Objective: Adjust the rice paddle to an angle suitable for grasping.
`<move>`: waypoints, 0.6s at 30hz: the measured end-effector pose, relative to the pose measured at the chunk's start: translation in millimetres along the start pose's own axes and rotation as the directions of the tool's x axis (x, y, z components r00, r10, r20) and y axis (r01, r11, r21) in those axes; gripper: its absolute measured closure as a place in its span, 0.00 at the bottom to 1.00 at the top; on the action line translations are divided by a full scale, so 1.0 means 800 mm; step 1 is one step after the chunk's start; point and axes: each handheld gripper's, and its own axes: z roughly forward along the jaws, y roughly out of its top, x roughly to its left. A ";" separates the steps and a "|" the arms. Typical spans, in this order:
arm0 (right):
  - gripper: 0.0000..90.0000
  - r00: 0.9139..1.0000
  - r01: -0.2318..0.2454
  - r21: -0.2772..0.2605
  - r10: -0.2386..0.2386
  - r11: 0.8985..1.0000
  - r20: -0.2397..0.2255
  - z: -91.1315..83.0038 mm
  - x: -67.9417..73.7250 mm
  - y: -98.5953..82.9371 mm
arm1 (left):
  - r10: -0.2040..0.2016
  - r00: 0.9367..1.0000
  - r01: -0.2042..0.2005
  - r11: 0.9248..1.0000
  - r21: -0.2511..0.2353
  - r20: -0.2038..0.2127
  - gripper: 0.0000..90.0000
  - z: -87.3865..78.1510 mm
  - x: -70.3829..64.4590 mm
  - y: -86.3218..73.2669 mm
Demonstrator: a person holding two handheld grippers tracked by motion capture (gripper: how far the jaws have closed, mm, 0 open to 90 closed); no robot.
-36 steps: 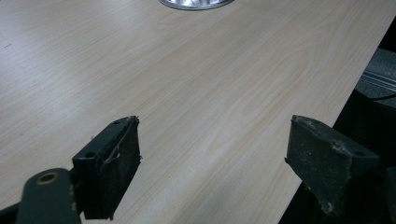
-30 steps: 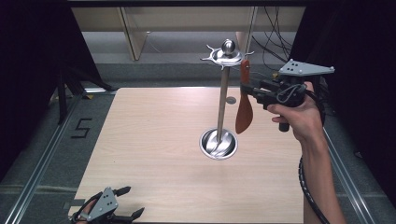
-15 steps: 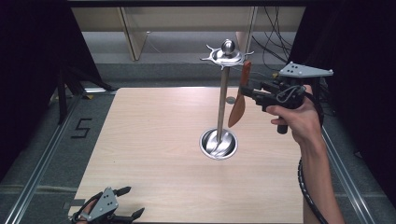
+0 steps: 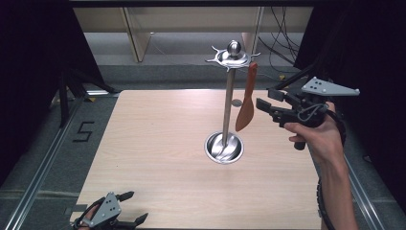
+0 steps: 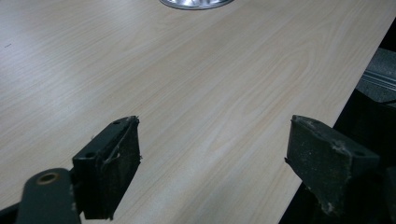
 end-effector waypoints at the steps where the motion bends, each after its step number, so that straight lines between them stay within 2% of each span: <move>1: 0.46 1.000 0.000 0.000 0.000 1.000 0.000 0.000 0.000 0.000 | 0.000 1.000 0.000 1.000 0.000 0.000 0.19 0.000 0.000 0.000; 2: 0.46 1.000 0.000 0.004 0.000 1.000 0.004 -0.002 0.000 -0.002 | -0.002 1.000 0.002 1.000 0.001 0.001 0.19 0.000 0.000 0.000; 3: 0.46 1.000 -0.014 0.010 0.014 1.000 0.008 -0.004 0.000 -0.006 | 0.014 1.000 -0.014 1.000 0.014 -0.004 0.19 -0.001 0.002 0.000; 4: 0.46 1.000 0.005 0.003 -0.005 1.000 0.011 -0.006 -0.001 -0.009 | 0.014 1.000 -0.014 1.000 0.013 -0.004 0.19 0.000 0.002 0.000; 5: 0.45 1.000 -0.008 0.007 0.008 1.000 0.008 -0.007 0.000 -0.013 | 0.014 1.000 -0.014 1.000 0.013 -0.004 0.19 0.000 0.001 0.000; 6: 0.45 1.000 -0.002 0.012 0.002 1.000 0.019 -0.008 0.001 -0.020 | -0.024 1.000 0.024 1.000 -0.013 0.006 0.19 0.002 -0.002 -0.001; 7: 0.45 1.000 -0.003 0.014 0.003 1.000 0.020 -0.008 0.001 -0.023 | 0.005 1.000 -0.005 1.000 0.012 -0.002 0.19 0.000 0.001 0.000; 10: 0.44 0.999 0.021 0.006 -0.022 1.000 0.035 -0.008 -0.001 -0.031 | 0.002 1.000 -0.002 1.000 0.000 -0.002 0.19 0.000 0.000 0.000; 11: 0.44 1.000 -0.004 0.023 0.003 1.000 0.030 -0.009 0.001 -0.034 | -0.001 1.000 0.001 1.000 0.000 0.000 0.19 0.000 0.000 0.000; 12: 0.44 0.999 0.011 0.023 -0.011 1.000 0.031 -0.009 0.000 -0.037 | -0.022 1.000 0.022 1.000 -0.014 0.005 0.19 0.002 -0.002 -0.001; 14: 0.44 0.999 0.017 0.027 -0.018 0.999 0.041 -0.009 0.000 -0.043 | 0.006 1.000 -0.006 1.000 0.008 -0.003 0.19 0.000 0.001 0.000; 17: 0.44 0.999 -0.018 0.042 0.017 0.999 0.036 -0.011 0.004 -0.053 | 0.000 1.000 0.000 1.000 0.001 -0.001 0.19 0.000 0.000 0.000; 18: 0.44 0.999 0.014 0.025 -0.015 1.000 0.040 -0.011 0.002 -0.056 | -0.001 1.000 0.001 1.000 0.001 -0.002 0.19 0.000 0.000 0.000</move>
